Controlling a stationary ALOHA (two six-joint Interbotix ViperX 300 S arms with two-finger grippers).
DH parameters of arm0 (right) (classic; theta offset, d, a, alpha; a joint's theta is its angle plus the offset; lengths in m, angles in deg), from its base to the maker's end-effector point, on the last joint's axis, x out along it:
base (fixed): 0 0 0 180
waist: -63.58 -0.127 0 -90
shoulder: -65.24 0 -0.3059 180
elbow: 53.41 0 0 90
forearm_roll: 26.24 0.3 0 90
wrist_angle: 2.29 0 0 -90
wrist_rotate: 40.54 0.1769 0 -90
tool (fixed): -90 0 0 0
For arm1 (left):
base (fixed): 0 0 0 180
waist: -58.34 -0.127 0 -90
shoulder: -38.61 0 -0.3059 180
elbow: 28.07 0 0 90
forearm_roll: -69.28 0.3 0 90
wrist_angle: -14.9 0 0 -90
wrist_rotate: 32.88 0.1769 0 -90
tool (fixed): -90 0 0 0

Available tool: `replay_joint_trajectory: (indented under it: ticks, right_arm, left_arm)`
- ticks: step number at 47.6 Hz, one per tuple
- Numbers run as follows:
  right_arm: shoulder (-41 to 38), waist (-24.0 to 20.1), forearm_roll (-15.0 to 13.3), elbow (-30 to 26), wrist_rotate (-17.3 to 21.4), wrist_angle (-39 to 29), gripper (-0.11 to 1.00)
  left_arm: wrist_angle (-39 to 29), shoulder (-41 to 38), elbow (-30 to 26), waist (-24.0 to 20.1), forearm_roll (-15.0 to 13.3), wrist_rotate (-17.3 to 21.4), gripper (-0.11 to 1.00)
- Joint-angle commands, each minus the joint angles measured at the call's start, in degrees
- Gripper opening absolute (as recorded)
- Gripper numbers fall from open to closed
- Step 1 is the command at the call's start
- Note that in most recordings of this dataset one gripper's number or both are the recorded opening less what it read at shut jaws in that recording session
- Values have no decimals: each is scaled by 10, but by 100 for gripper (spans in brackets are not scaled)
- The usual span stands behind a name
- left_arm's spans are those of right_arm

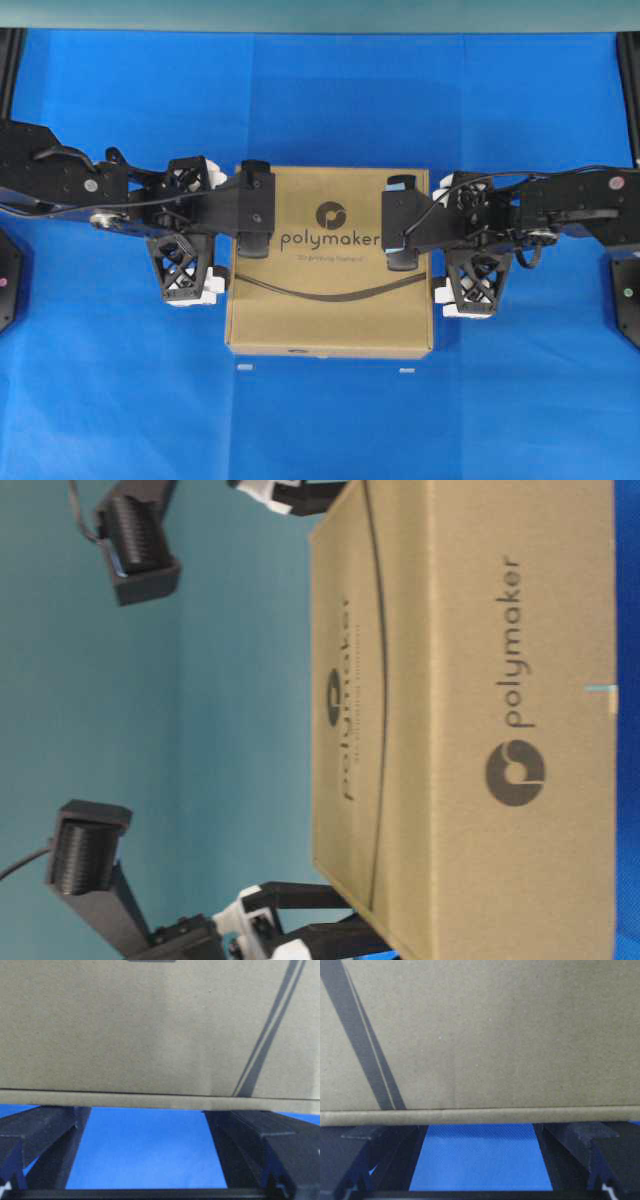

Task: Lift up the cardboard box by clamping it between your arms.
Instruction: 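Lower the clamped box back down onto the table with both grippers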

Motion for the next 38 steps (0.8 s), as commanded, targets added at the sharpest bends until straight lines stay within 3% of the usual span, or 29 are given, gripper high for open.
replay_joint_trajectory:
  ticks: [1,20,38]
  right_arm:
    - [1,-4,3,-11,2,33,100]
    - [-25,-13,6,4,5,62,100]
    - [-69,-16,7,14,4,91,100]
  left_arm:
    - [35,-1,-8,-2,-2,-16,86]
    - [103,-17,35,5,-2,-47,86]
    - [127,-44,39,4,-2,-48,86]
